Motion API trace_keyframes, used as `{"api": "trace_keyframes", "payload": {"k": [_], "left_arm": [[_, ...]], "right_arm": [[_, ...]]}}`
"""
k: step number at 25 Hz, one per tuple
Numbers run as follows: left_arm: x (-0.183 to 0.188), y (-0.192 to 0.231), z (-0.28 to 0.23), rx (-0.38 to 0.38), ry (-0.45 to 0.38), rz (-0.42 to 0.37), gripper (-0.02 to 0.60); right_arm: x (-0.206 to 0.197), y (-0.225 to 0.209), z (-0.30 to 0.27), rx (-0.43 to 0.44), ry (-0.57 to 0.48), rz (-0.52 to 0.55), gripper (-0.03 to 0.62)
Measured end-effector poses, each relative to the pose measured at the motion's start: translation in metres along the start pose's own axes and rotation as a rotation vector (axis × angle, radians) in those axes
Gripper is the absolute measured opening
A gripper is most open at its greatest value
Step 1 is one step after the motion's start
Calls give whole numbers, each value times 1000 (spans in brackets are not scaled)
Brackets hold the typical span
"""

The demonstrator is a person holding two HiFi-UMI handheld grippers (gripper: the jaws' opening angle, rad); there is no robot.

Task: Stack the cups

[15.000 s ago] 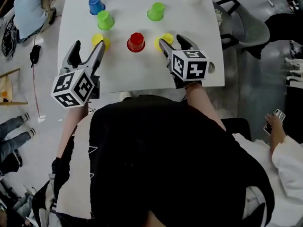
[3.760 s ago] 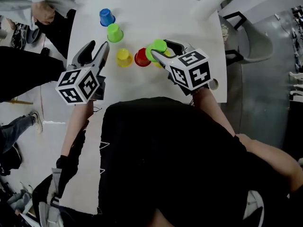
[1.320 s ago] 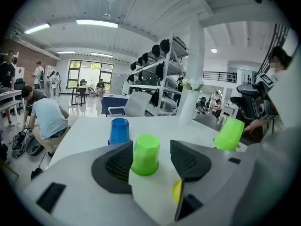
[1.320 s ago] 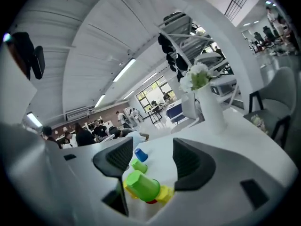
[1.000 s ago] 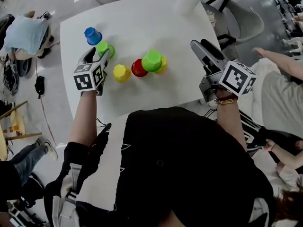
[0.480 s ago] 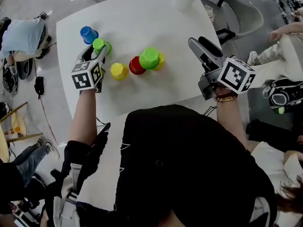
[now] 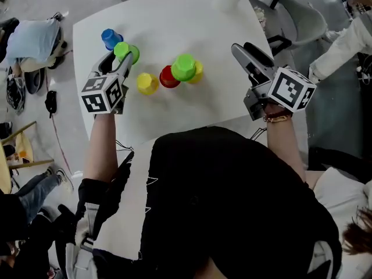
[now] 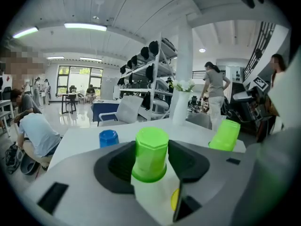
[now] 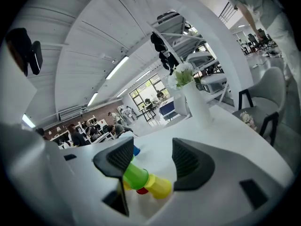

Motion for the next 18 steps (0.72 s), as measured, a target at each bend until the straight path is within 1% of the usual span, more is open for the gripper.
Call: {"api": "trace_keyframes", "payload": {"k": [7,12,15,18], "left_arm": [[29,-13,17,-75,-40,-38,227],[37,-34,29,-153,4,-67,227],[36,-50,32,-213,33,-86,227],[35,-64,30,-254,60,-108,227]], "right_arm": [[2,12,-16,24,20,4,256],[1,14,-17,39,24,-2,256],[0,12,-16,47,26,0,256],[0,5,-13,48,21,-10,256]]}}
Point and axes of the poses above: the fingertips, and each gripper's own axes: z backward along the fingers, y to its left, x out of its top, the point moved 7 cm from there along z, backward along the fingers, and after that the axes turned 2 degrees about -y, right-handed, at the moved point
